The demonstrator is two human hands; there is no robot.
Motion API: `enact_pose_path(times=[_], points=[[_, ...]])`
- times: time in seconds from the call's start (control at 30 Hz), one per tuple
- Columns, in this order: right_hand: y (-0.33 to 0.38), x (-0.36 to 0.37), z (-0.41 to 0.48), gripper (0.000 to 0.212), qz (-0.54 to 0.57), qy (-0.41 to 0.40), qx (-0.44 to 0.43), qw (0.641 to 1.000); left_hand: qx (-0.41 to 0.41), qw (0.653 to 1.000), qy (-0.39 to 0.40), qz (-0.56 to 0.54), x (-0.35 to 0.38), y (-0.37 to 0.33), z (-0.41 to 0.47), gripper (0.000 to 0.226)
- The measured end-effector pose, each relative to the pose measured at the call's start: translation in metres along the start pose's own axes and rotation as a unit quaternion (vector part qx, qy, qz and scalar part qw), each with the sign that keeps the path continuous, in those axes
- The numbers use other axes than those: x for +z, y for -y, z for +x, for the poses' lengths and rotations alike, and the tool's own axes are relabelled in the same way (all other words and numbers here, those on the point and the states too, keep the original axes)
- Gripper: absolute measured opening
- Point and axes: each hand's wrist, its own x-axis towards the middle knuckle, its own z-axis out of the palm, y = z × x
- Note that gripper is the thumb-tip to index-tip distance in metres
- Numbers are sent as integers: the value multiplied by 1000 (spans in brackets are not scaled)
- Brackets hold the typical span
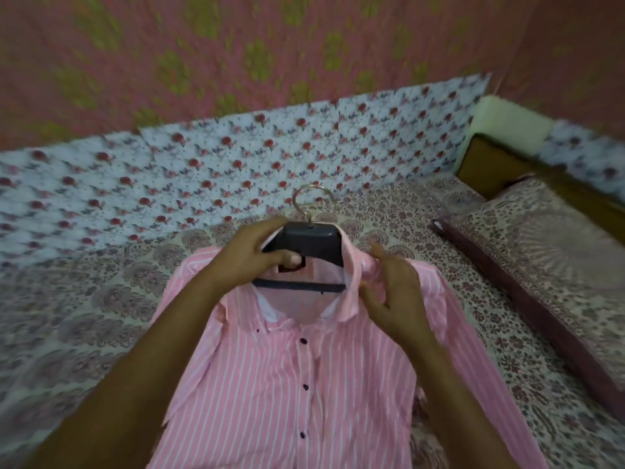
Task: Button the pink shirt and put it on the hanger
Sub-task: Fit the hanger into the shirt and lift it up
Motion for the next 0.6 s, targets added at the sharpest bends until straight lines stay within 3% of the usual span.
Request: enact_pose_path(times=[0.13, 0.4, 0.6], points=[[51, -55, 18, 59, -77, 5, -44, 996, 32, 999, -42, 11, -40, -67, -33, 44], [191, -145, 1, 54, -143, -123, -94, 978, 107, 987, -118, -13, -115, -169, -141, 41], [282, -218, -39, 62, -155, -202, -77, 964, 91, 987, -124, -50, -168, -207, -242, 30]])
